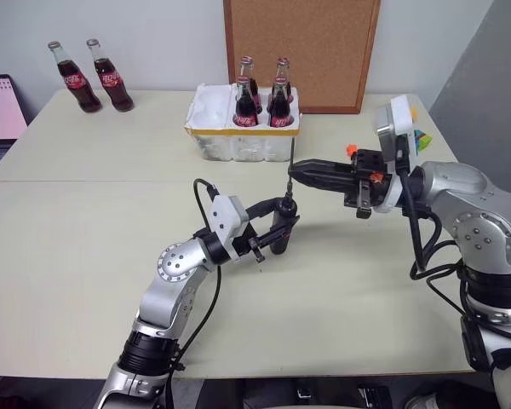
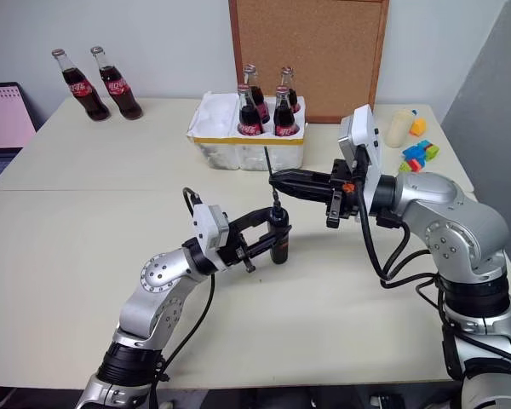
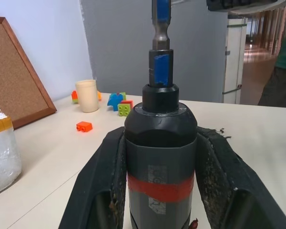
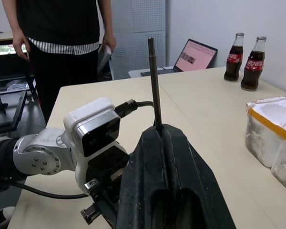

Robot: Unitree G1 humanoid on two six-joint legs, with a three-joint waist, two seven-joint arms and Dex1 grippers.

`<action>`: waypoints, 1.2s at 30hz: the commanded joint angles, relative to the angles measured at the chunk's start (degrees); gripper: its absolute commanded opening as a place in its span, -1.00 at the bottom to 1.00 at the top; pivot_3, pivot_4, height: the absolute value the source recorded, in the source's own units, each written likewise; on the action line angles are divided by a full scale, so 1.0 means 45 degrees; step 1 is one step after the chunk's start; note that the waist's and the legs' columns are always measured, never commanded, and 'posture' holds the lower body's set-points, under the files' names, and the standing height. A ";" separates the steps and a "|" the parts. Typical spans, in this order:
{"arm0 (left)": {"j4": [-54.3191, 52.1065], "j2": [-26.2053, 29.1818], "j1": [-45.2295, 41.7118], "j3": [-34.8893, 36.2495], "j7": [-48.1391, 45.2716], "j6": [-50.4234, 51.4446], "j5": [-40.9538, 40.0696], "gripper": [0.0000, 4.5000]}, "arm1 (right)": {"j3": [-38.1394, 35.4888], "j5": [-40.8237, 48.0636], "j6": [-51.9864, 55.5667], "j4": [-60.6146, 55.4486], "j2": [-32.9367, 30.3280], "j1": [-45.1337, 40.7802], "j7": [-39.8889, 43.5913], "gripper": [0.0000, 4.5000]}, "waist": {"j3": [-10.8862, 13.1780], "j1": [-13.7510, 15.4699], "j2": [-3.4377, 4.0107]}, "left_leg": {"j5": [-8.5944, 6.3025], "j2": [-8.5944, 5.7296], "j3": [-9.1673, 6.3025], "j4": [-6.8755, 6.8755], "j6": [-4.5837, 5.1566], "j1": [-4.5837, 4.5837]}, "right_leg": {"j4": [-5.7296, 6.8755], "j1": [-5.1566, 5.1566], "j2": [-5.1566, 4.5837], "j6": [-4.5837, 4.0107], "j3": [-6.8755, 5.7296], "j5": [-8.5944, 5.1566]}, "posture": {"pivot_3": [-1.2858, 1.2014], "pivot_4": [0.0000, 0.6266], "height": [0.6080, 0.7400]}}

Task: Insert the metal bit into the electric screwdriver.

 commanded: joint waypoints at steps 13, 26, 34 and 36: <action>0.0240 0.0150 0.0028 -0.0004 -0.0029 0.0188 0.0101 -0.27 | 0.0519 -0.0575 -0.0080 0.0478 -0.0453 0.0066 0.0981 -1.00 | -0.0015 0.0002 0.0017 | 0.0000 0.0000 0.0002 0.0002 0.0000 0.0039 | 0.0005 0.0034 0.0000 -0.0001 0.0002 0.0003 | 0.03 -0.52 1.00; 0.0295 0.0107 -0.0020 -0.0064 -0.0011 0.0121 0.0142 -0.27 | 0.0706 -0.0342 0.1025 0.0098 -0.0583 -0.0157 0.0734 -1.00 | -0.0081 0.0003 0.0095 | 0.0000 -0.0004 0.0007 0.0002 0.0000 0.0055 | 0.0009 0.0047 0.0001 0.0001 0.0008 0.0005 | 0.03 -0.52 1.00; 0.0353 0.0078 -0.0058 -0.0071 -0.0005 0.0070 0.0163 -0.27 | 0.0784 -0.0552 0.0935 -0.0201 -0.0501 -0.0086 0.0497 -0.91 | -0.0086 0.0003 0.0098 | 0.0001 -0.0006 0.0008 0.0003 0.0001 0.0056 | 0.0009 0.0048 0.0002 0.0007 0.0009 0.0008 | 0.03 -0.52 1.00; 0.0371 0.0072 -0.0067 -0.0074 -0.0005 0.0055 0.0165 -0.27 | 0.0691 -0.0405 0.1045 -0.0149 -0.0377 -0.0127 0.0378 -0.80 | -0.0087 0.0002 0.0096 | 0.0001 -0.0006 0.0008 0.0003 0.0001 0.0057 | 0.0009 0.0049 0.0002 0.0007 0.0010 0.0008 | 0.03 -0.52 1.00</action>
